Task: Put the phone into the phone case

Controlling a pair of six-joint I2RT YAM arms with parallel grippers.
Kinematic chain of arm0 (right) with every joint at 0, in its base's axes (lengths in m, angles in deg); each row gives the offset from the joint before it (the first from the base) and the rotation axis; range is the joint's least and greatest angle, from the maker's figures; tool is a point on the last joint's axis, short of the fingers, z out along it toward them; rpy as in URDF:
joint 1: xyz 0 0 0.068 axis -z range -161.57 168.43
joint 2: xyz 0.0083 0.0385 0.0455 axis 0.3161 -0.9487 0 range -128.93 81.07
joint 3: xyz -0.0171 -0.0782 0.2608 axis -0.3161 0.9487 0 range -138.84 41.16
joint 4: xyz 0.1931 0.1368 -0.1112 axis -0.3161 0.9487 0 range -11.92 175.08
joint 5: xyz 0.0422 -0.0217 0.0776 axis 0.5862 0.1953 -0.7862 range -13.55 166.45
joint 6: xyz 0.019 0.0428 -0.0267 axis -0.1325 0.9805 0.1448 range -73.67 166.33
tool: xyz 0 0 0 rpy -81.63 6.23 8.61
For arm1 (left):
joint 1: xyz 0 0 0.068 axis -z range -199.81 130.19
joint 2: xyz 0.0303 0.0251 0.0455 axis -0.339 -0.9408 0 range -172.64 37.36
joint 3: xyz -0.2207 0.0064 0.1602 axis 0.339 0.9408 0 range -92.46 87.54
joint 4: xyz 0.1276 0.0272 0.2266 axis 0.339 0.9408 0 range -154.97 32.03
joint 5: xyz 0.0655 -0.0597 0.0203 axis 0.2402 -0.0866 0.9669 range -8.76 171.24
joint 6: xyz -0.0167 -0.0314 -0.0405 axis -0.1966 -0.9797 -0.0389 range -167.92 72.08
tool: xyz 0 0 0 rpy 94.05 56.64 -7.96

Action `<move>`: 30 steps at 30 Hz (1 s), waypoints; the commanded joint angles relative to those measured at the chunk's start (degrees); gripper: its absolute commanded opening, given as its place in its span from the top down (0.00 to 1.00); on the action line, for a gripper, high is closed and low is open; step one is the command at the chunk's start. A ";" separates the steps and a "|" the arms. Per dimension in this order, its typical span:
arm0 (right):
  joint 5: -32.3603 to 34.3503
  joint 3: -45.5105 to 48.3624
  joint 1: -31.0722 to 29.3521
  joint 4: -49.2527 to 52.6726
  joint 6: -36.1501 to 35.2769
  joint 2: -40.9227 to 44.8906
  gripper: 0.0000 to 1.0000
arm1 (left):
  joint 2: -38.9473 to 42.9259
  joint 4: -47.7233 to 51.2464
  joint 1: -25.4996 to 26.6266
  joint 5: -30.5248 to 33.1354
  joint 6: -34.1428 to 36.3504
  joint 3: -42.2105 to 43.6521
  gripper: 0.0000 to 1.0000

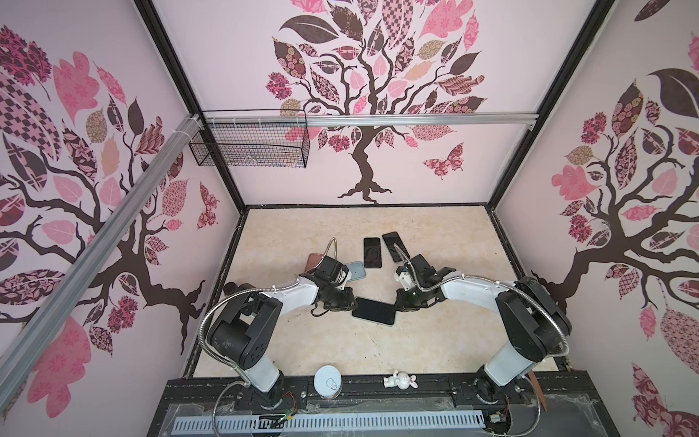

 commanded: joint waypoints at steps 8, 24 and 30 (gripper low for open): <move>-0.37 -0.23 -0.51 -0.15 -0.38 -3.79 0.85 | -1.35 -3.70 0.35 -1.93 -0.53 -0.83 0.78; 6.09 -1.12 -4.63 -0.21 0.80 -12.29 0.89 | -2.08 -6.23 1.02 -2.29 -1.74 0.42 0.78; 8.73 -1.16 -5.16 -0.03 1.04 -14.99 0.89 | -2.42 -6.99 1.02 -2.50 -2.14 0.75 0.79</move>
